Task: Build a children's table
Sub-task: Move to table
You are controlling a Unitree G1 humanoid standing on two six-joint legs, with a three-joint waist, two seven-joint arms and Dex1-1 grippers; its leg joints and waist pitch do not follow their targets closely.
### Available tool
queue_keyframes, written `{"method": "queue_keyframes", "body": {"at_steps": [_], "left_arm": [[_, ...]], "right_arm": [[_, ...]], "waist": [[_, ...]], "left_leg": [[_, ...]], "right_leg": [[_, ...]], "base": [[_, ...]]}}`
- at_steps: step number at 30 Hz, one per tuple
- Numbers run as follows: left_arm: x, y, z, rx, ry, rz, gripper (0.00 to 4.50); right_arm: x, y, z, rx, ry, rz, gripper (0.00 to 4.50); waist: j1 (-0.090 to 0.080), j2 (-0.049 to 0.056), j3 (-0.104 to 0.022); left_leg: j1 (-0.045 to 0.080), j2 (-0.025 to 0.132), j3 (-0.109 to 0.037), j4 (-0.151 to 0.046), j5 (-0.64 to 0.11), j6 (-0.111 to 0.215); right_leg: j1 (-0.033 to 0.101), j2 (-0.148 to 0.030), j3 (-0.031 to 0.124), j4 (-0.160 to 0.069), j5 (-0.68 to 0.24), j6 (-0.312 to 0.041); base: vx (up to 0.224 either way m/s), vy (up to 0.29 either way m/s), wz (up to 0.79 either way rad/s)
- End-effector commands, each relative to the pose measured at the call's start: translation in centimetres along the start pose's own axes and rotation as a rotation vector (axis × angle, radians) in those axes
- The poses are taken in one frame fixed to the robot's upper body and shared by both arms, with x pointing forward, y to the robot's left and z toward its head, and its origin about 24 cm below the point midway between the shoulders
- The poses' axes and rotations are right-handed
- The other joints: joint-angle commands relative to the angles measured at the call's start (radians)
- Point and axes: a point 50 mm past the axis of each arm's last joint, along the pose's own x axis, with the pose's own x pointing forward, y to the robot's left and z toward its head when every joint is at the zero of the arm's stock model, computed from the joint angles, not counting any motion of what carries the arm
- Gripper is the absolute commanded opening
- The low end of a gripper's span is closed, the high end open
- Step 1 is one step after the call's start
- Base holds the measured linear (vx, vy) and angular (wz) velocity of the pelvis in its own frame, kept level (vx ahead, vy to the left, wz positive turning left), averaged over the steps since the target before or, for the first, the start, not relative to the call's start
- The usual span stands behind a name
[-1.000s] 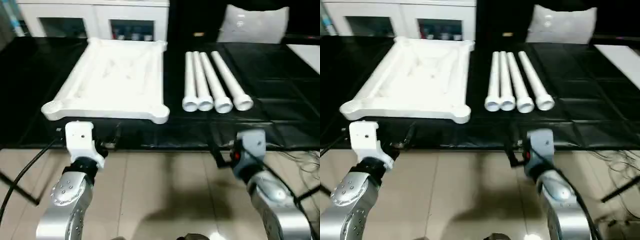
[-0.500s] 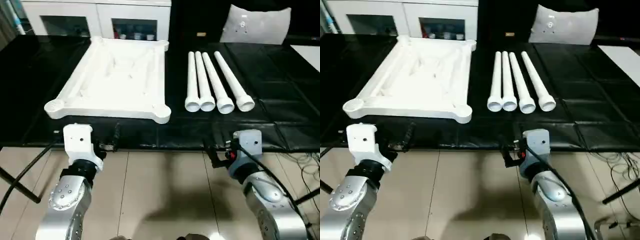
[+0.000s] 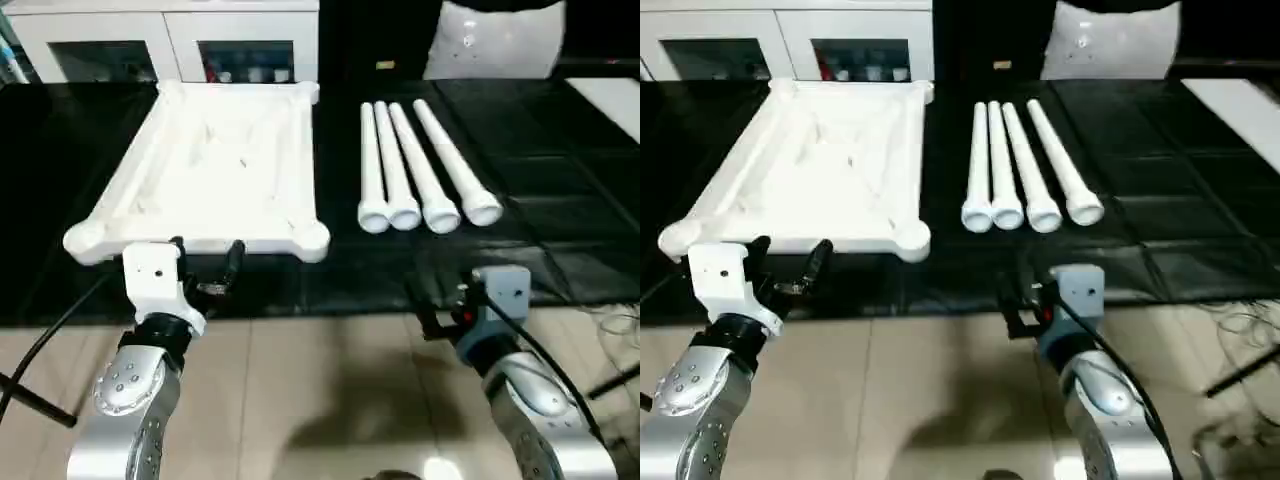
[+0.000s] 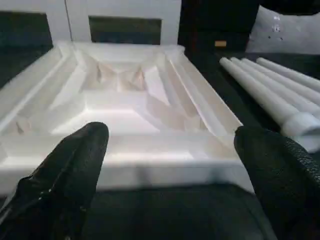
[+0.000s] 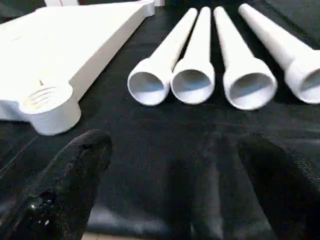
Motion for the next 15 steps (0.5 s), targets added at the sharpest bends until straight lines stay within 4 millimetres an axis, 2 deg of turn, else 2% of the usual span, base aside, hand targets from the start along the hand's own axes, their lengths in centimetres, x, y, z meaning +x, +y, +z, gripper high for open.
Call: {"method": "queue_keyframes", "body": {"at_steps": [1, 2, 3, 4, 5, 6, 7, 8, 9, 10, 11, 12, 13, 14, 15], "left_arm": [[0.4, -0.3, -0.2, -0.006, 0.003, -0.034, 4.46], [0.6, -0.3, -0.3, -0.007, 0.001, -0.037, 4.46], [0.7, -0.3, -0.2, -0.008, -0.003, -0.036, 4.46], [1.0, -0.3, -0.1, -0.014, -0.014, -0.032, 4.46], [1.1, -0.4, 0.0, -0.015, -0.018, -0.030, 4.46], [1.2, -0.4, 0.1, -0.015, -0.021, -0.029, 4.46], [1.2, -0.5, 0.1, -0.015, -0.023, -0.029, 4.46], [1.1, -0.5, 0.2, -0.023, -0.027, -0.028, 4.46], [1.1, -0.5, 0.0, -0.030, -0.026, -0.023, 4.46], [1.1, -0.5, 0.0, -0.030, -0.026, -0.023, 4.46], [0.8, -0.4, -0.4, -0.035, -0.015, -0.014, 4.46], [0.7, -0.4, -0.5, -0.034, -0.011, -0.012, 4.46], [0.6, -0.4, -0.4, -0.042, -0.012, -0.010, 4.46], [0.5, -0.4, -0.1, -0.067, -0.018, -0.001, 4.46], [0.5, -0.4, 0.0, -0.077, -0.022, 0.007, 4.46]], "right_arm": [[-0.3, -0.4, 0.7, -0.001, -0.027, -0.020, 4.50], [-0.4, -0.5, 0.8, -0.002, -0.030, -0.023, 4.50], [-0.4, -0.5, 0.9, -0.002, -0.032, -0.024, 4.50], [-0.5, -0.7, 1.1, 0.001, -0.038, -0.028, 4.50], [-0.5, -0.7, 1.2, 0.002, -0.039, -0.028, 4.50], [-0.5, -0.8, 1.2, 0.000, -0.036, -0.028, 4.50], [-0.6, -0.9, 1.2, -0.002, -0.033, -0.028, 4.50], [-0.6, -0.8, 1.2, -0.002, -0.033, -0.022, 4.50], [-0.7, -0.8, 1.0, -0.002, -0.030, -0.020, 4.50], [-0.7, -0.8, 1.0, -0.002, -0.030, -0.020, 4.50], [-0.8, -0.7, 0.9, 0.004, -0.024, -0.028, 4.50], [-0.9, -0.7, 0.9, 0.009, -0.023, -0.030, 4.50], [-1.0, -0.5, 1.1, 0.015, -0.025, -0.023, 4.50], [-1.0, -0.1, 1.6, 0.026, -0.036, 0.006, 4.50], [-0.9, 0.2, 2.0, 0.031, -0.045, 0.031, 4.50]], "waist": [[-0.001, -0.005, -0.064], [-0.001, -0.002, -0.064], [-0.002, -0.001, -0.072], [-0.002, -0.003, -0.074], [-0.012, 0.006, -0.085], [-0.043, 0.007, -0.083], [-0.060, 0.003, -0.081], [-0.067, -0.015, -0.073], [-0.046, -0.046, -0.065], [-0.026, -0.079, -0.064], [0.028, -0.071, -0.067], [0.026, -0.089, -0.066], [0.032, -0.080, -0.055], [0.035, -0.096, -0.051], [0.041, -0.041, -0.040]], "left_leg": [[-0.014, 0.019, -0.019, -0.057, 0.063, 0.216], [0.000, 0.016, -0.023, -0.054, 0.096, 0.256], [0.003, 0.008, -0.030, -0.043, 0.159, 0.298], [0.012, 0.007, -0.036, -0.040, 0.194, 0.318], [0.058, 0.022, -0.069, -0.035, 0.301, 0.374], [0.168, 0.081, -0.143, -0.033, 0.378, 0.453], [0.201, 0.124, -0.182, -0.044, 0.375, 0.495], [0.204, 0.149, -0.194, -0.043, 0.348, 0.513], [0.114, 0.021, -0.087, 0.009, 0.195, 0.396], [0.012, -0.090, -0.022, 0.062, 0.079, 0.342], [-0.166, -0.049, -0.070, 0.205, -0.006, 0.183], [-0.198, -0.057, -0.068, 0.217, 0.019, 0.137], [-0.183, -0.054, -0.072, 0.197, 0.060, 0.087], [-0.149, -0.047, -0.061, 0.142, 0.160, 0.058], [-0.126, -0.020, -0.062, 0.053, 0.236, 0.100]], "right_leg": [[0.078, -0.033, 0.040, -0.044, -0.041, -0.271], [0.073, -0.029, 0.037, -0.038, -0.023, -0.260], [0.080, -0.023, 0.035, -0.026, 0.025, -0.236], [0.076, -0.016, 0.032, -0.019, 0.049, -0.221], [0.045, 0.000, 0.016, 0.016, 0.098, -0.166], [-0.080, -0.004, -0.002, 0.067, 0.016, -0.081], [-0.126, -0.027, 0.009, 0.093, -0.062, -0.031], [-0.164, -0.066, 0.038, 0.116, -0.110, 0.021], [-0.076, -0.084, 0.080, 0.032, 0.011, -0.034], [0.048, -0.068, 0.153, -0.002, 0.048, -0.092], [0.195, -0.199, 0.249, -0.017, 0.304, -0.241], [0.192, -0.146, 0.219, 0.006, 0.433, -0.218], [0.169, -0.131, 0.176, 0.006, 0.471, -0.207], [0.122, -0.092, 0.102, -0.038, 0.318, -0.192], [0.106, -0.065, 0.056, -0.083, -0.021, -0.195]], "base": [[0.158, 0.028, 0.05], [0.158, 0.028, 0.05], [0.152, 0.023, 0.07], [0.179, 0.009, 0.07], [0.179, 0.009, 0.07], [0.185, -0.021, 0.10], [0.156, -0.050, 0.08], [0.156, -0.050, 0.08], [0.117, -0.064, 0.13], [0.146, -0.064, 0.10], [0.146, -0.064, 0.10], [0.176, -0.053, -0.09], [0.124, -0.034, -0.18], [0.124, -0.034, -0.18], [0.117, -0.010, -0.08]]}}
